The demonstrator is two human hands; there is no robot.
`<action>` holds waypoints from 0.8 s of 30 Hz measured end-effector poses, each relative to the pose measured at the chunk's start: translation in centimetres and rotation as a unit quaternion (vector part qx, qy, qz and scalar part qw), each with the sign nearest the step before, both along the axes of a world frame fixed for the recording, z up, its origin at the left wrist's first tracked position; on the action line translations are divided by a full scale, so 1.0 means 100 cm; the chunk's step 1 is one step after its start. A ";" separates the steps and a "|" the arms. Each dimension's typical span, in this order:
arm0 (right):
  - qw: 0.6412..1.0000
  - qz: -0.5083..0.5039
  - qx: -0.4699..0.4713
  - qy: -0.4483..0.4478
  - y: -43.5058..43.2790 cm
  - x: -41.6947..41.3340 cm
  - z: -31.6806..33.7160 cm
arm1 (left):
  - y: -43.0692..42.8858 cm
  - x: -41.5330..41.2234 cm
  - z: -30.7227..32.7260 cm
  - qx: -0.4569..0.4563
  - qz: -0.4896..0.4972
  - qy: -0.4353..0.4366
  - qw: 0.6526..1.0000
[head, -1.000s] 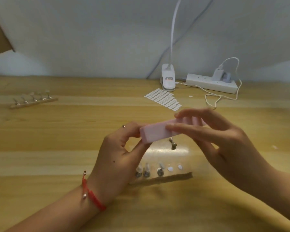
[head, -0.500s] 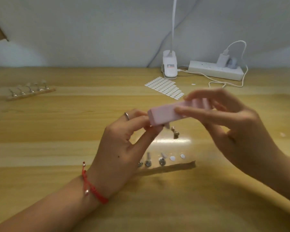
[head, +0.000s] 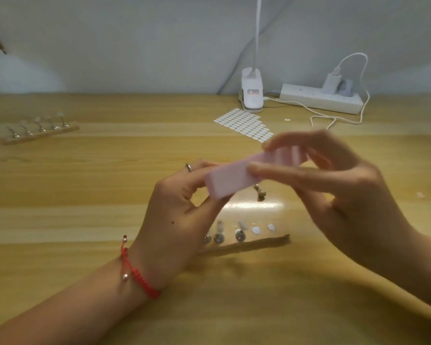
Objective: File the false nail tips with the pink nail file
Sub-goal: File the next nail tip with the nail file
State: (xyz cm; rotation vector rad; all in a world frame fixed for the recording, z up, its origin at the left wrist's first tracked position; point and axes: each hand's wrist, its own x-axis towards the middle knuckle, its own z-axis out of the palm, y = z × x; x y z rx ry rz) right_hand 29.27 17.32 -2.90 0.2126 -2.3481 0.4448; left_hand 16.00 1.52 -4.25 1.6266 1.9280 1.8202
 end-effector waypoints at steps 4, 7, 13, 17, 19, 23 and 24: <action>1.000 0.029 0.003 0.003 -0.005 0.000 -0.005 | 0.000 0.000 -0.001 -0.006 -0.013 -0.012 1.000; 0.999 0.007 -0.048 0.004 0.000 0.000 -0.005 | -0.002 0.001 0.001 -0.004 0.006 0.005 1.000; 0.999 -0.027 -0.026 0.018 0.015 -0.004 -0.001 | -0.001 0.002 0.001 -0.003 0.012 -0.044 0.999; 0.994 -0.098 -0.047 0.025 0.036 0.005 0.009 | 0.002 0.005 0.004 -0.018 -0.027 -0.125 0.992; 0.994 -0.094 0.017 0.045 0.030 0.005 0.011 | 0.003 0.003 0.005 -0.022 -0.033 -0.162 0.986; 0.989 -0.022 0.132 0.056 0.008 0.004 0.004 | 0.003 0.000 0.005 -0.032 -0.062 -0.223 0.972; 0.987 -0.017 0.152 0.055 0.009 0.005 0.006 | 0.003 0.000 0.005 -0.038 -0.070 -0.209 0.975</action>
